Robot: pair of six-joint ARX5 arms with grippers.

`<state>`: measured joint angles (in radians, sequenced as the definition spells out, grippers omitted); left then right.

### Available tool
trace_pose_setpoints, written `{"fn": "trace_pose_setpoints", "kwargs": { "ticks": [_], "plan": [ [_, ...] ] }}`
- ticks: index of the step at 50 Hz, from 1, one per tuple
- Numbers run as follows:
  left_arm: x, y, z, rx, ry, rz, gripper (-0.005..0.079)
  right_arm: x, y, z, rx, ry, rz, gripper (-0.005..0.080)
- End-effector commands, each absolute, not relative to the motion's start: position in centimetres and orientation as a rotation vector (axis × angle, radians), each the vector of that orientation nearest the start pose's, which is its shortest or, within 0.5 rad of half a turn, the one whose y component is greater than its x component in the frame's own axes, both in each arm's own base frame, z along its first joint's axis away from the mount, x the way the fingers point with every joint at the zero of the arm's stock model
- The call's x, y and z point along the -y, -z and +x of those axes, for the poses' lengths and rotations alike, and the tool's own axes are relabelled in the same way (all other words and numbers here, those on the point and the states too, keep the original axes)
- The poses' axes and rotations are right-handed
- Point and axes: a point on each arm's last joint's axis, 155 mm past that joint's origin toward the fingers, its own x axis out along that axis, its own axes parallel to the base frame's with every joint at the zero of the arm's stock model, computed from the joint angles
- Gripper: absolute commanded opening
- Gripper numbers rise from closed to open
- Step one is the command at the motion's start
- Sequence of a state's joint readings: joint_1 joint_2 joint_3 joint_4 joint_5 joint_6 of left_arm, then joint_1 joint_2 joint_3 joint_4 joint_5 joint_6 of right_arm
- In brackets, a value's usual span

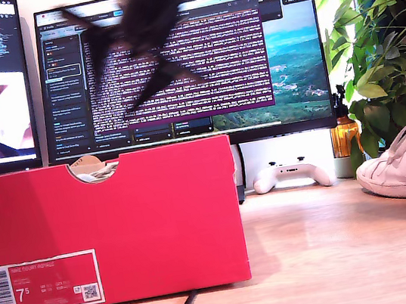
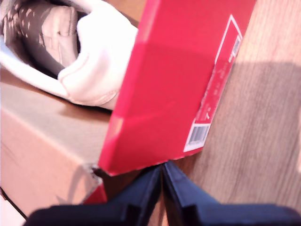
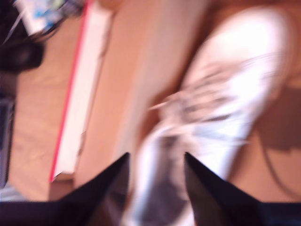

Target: Pack the white shoes by picking the first shoe and placing it inside the red shoebox, left side, then picking and rotating the second shoe and placing it in the shoebox

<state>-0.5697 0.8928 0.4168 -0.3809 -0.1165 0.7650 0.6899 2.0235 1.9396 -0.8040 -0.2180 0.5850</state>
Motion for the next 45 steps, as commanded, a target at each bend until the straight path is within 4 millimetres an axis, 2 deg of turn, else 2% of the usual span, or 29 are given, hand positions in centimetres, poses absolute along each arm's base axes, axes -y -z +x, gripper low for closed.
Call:
{"fn": "trace_pose_setpoints", "kwargs": {
  "ticks": [1, 5, 9, 18, 24, 37, 45],
  "plan": [
    [12.8, -6.5, 23.6, -0.609, 0.729, 0.989, -0.0011, -36.6, -19.4, 39.4, -1.101, -0.554, 0.262, 0.0459],
    [12.8, -6.5, 23.6, -0.609, 0.729, 0.989, -0.0011, -34.9, -19.6, 39.7, -1.125, -0.506, 0.256, 0.0501],
    [12.8, -6.5, 23.6, -0.609, 0.728, 0.989, -0.0011, -32.9, -19.5, 40.1, -1.141, -0.431, 0.249, 0.0502],
    [12.8, -6.5, 23.6, -0.609, 0.729, 0.989, -0.0011, -27.5, -18.3, 41.3, -1.179, -0.131, 0.32, 0.0502],
    [12.8, -6.5, 23.6, -0.609, 0.729, 0.989, -0.0011, -24.6, -17.5, 41.3, -1.221, 0.019, 0.396, 0.0501],
    [12.8, -6.5, 23.6, -0.609, 0.728, 0.989, -0.0011, -17.7, -16.4, 40.6, -1.244, 0.308, 0.372, 0.0501],
    [12.8, -6.5, 23.6, -0.609, 0.729, 0.989, -0.0011, -15.5, -16.9, 40.9, -1.2, 0.384, 0.333, 0.05]
  ]
}}
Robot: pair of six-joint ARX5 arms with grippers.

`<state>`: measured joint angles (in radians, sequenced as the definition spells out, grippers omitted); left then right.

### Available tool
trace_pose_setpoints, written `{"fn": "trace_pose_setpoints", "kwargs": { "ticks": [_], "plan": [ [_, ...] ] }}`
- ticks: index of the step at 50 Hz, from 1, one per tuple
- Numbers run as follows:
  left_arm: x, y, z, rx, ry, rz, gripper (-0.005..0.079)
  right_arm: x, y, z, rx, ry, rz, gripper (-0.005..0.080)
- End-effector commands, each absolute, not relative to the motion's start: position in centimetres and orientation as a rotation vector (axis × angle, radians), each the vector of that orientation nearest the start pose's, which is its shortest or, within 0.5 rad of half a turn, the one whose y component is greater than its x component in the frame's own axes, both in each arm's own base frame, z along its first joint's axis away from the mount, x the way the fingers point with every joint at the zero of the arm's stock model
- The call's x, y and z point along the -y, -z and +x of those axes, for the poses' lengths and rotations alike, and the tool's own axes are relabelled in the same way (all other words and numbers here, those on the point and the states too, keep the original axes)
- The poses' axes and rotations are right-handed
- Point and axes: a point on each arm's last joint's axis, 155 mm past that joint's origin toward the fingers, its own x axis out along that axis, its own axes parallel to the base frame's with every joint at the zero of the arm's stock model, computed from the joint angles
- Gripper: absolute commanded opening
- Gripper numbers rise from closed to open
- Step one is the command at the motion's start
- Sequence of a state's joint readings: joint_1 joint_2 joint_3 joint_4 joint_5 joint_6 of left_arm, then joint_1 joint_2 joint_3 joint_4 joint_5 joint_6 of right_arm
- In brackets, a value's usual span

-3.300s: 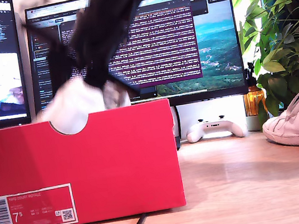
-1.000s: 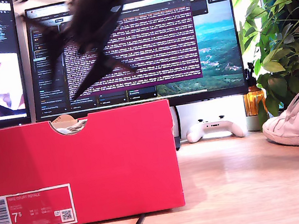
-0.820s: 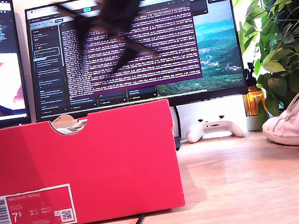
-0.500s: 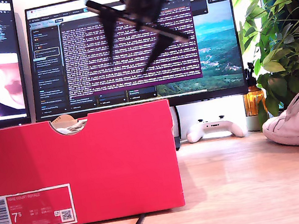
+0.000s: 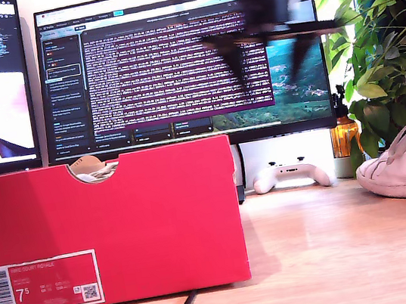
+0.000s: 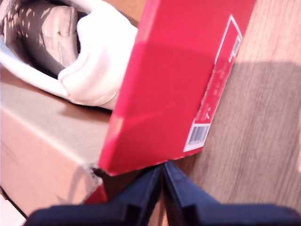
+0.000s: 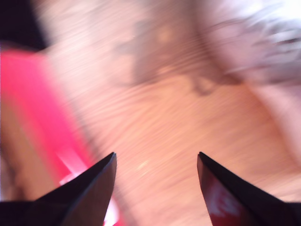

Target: Pack the white shoes by picking the first shoe and placing it inside the red shoebox, left side, then picking and rotating the second shoe and placing it in the shoebox

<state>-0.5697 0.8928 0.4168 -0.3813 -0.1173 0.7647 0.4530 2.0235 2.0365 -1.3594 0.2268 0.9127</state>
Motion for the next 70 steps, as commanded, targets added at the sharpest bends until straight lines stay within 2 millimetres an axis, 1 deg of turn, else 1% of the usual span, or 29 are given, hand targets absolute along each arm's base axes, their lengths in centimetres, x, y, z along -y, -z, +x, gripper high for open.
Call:
{"fn": "trace_pose_setpoints", "kwargs": {
  "ticks": [1, 16, 21, 28, 33, 41, 53, 65, 70],
  "plan": [
    [12.8, -6.5, 23.6, -0.609, 0.729, 0.989, -0.0011, -15.3, -17.0, 41.0, -1.194, 0.391, 0.336, 0.05],
    [12.8, -6.5, 23.6, -0.609, 0.729, 0.989, -0.0011, -12.7, -19.1, 41.3, -1.111, 0.472, 0.378, 0.05],
    [12.8, -6.5, 23.6, -0.609, 0.729, 0.989, -0.0011, -11.5, -19.8, 41.3, -1.086, 0.499, 0.41, 0.05],
    [12.8, -6.5, 23.6, -0.609, 0.729, 0.989, -0.0011, -9.8, -19.9, 40.7, -1.083, 0.541, 0.432, 0.05],
    [12.8, -6.5, 23.6, -0.609, 0.729, 0.989, -0.0011, -8.7, -19.7, 39.9, -1.084, 0.582, 0.456, 0.05],
    [12.8, -6.5, 23.6, -0.609, 0.729, 0.989, -0.0011, -6.6, -19.0, 38.1, -1.082, 0.668, 0.489, 0.05],
    [12.8, -6.5, 23.6, -0.609, 0.729, 0.989, -0.0011, -3.9, -16.8, 34.1, -1.111, 0.804, 0.545, 0.0499],
    [12.8, -6.5, 23.6, -0.609, 0.729, 0.989, -0.0011, -2.1, -14.7, 29.7, -1.131, 0.932, 0.607, 0.0499],
    [12.8, -6.5, 23.6, -0.609, 0.729, 0.989, -0.0011, -1.7, -14.1, 28.3, -1.127, 0.975, 0.634, 0.0499]
  ]
}}
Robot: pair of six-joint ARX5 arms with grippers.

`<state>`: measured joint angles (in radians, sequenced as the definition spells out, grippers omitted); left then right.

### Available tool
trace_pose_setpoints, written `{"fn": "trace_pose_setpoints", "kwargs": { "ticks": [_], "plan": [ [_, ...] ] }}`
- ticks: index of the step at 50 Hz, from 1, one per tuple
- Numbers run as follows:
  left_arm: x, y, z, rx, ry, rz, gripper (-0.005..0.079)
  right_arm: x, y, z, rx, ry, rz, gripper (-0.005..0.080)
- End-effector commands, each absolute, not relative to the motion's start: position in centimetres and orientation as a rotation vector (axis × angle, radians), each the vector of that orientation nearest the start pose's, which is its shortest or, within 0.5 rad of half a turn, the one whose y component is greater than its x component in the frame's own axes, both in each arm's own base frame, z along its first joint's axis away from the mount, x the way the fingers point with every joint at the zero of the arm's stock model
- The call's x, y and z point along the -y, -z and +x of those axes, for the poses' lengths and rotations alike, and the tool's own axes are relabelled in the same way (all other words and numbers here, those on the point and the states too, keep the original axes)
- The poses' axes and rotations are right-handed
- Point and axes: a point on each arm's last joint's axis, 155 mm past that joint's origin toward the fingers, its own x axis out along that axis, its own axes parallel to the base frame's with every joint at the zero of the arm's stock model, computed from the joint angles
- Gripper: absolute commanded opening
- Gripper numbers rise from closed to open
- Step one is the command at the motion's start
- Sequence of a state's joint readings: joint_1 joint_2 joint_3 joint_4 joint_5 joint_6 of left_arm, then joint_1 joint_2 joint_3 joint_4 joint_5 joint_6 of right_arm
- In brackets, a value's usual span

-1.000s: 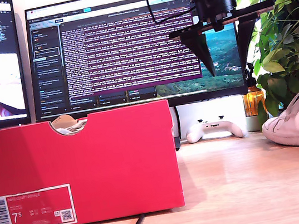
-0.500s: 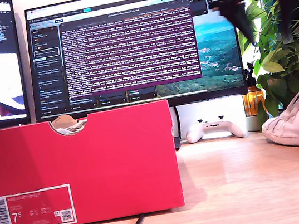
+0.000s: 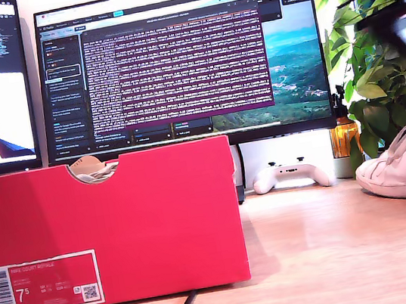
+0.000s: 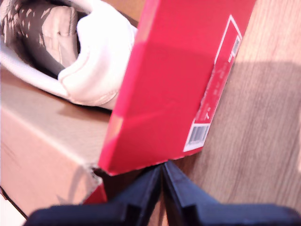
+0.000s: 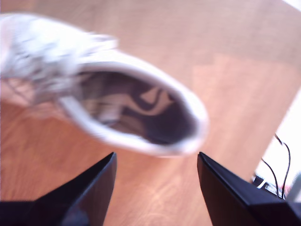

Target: Pack the white shoes by picking the first shoe and placing it inside the red shoebox, left side, then picking and rotating the second shoe and placing it in the shoebox

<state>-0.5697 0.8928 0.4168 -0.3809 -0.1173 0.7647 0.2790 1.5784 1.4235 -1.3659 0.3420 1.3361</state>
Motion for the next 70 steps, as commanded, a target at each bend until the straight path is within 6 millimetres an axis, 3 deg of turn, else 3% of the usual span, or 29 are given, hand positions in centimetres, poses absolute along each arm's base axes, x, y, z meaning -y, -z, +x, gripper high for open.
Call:
{"fn": "trace_pose_setpoints", "kwargs": {
  "ticks": [1, 18, 28, 34, 41, 53, 59, 70],
  "plan": [
    [12.8, -6.5, 23.6, -0.609, 0.729, 0.989, -0.0011, -1.7, -13.9, 28.0, -1.125, 0.989, 0.646, 0.0499],
    [12.8, -6.5, 23.6, -0.609, 0.729, 0.989, -0.0011, -1.0, -11.8, 25.5, -1.123, 1.124, 0.7, 0.0489],
    [12.8, -6.5, 23.6, -0.609, 0.729, 0.989, -0.0011, 0.1, -11.3, 25.1, -1.085, 1.196, 0.718, 0.0406],
    [12.8, -6.5, 23.6, -0.609, 0.729, 0.989, -0.0011, 0.5, -11.3, 25.6, -1.055, 1.201, 0.738, 0.0373],
    [12.8, -6.5, 23.6, -0.609, 0.729, 0.989, -0.0011, 0.2, -11.1, 27.6, -1.033, 1.12, 0.758, 0.0374],
    [12.8, -6.5, 23.6, -0.609, 0.729, 0.989, -0.0011, 0.4, -10.0, 27.1, -1.097, 1.117, 0.78, 0.0452],
    [12.8, -6.5, 23.6, -0.609, 0.729, 0.989, -0.0011, 0.6, -9.1, 26.6, -1.14, 1.122, 0.8, 0.0453],
    [12.8, -6.5, 23.6, -0.609, 0.729, 0.989, -0.0011, 0.7, -8.2, 27.4, -1.126, 1.11, 0.827, 0.0452]
  ]
}}
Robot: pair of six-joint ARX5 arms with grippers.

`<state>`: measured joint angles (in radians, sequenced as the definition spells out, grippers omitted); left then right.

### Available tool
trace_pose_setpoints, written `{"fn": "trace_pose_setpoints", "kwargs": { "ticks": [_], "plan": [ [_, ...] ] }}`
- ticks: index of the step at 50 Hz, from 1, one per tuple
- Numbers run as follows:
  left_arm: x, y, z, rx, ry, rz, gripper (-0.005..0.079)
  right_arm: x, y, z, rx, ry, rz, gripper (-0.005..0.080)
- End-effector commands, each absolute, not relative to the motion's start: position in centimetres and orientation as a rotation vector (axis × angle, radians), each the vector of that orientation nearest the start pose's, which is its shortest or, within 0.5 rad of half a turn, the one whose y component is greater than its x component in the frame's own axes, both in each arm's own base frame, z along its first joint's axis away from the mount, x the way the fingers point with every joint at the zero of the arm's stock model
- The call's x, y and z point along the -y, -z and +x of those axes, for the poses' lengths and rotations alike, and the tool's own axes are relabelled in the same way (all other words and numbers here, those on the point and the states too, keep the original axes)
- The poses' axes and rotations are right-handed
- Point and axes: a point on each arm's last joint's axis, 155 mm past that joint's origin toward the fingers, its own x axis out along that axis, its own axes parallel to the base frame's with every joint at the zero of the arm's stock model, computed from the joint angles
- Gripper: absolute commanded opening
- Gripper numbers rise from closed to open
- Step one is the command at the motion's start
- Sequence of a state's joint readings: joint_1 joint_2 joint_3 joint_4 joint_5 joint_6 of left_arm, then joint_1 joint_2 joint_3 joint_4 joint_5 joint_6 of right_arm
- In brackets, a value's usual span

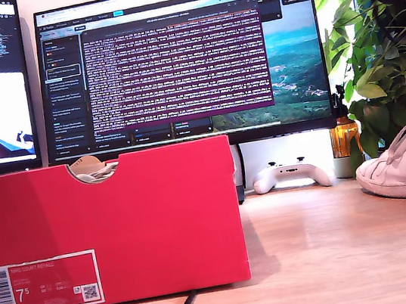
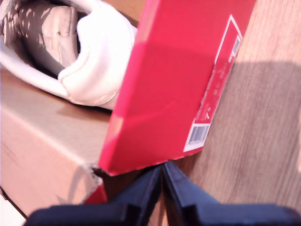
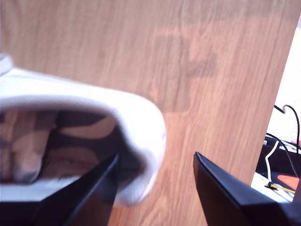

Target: Pack the white shoes by picking the first shoe and placing it inside the red shoebox, left side, then picking and rotating the second shoe and placing it in the shoebox

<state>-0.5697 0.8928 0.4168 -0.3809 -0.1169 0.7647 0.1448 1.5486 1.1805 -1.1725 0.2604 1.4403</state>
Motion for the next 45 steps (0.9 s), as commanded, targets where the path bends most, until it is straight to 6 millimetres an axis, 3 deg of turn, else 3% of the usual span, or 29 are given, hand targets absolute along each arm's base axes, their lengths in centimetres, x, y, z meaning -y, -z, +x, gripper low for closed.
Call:
{"fn": "trace_pose_setpoints", "kwargs": {
  "ticks": [1, 23, 28, 34, 45],
  "plan": [
    [12.8, -6.5, 23.6, -0.609, 0.729, 0.989, -0.0011, 0.7, -8.1, 27.5, -1.126, 1.11, 0.828, 0.0453],
    [12.8, -6.5, 23.6, -0.609, 0.729, 0.989, -0.0011, -0.5, -4.2, 27.0, -1.264, 1.175, 0.813, 0.0413],
    [12.8, -6.5, 23.6, -0.609, 0.729, 0.989, -0.0011, -0.4, -4.2, 26.9, -1.259, 1.185, 0.818, 0.0283],
    [12.8, -6.5, 23.6, -0.609, 0.729, 0.989, -0.0011, -0.1, -4.3, 26.3, -1.275, 1.208, 0.809, -0.0005],
    [12.8, -6.5, 23.6, -0.608, 0.728, 0.989, -0.0011, 0.7, -4.6, 25.3, -1.308, 1.233, 0.773, -0.001]
  ]
}}
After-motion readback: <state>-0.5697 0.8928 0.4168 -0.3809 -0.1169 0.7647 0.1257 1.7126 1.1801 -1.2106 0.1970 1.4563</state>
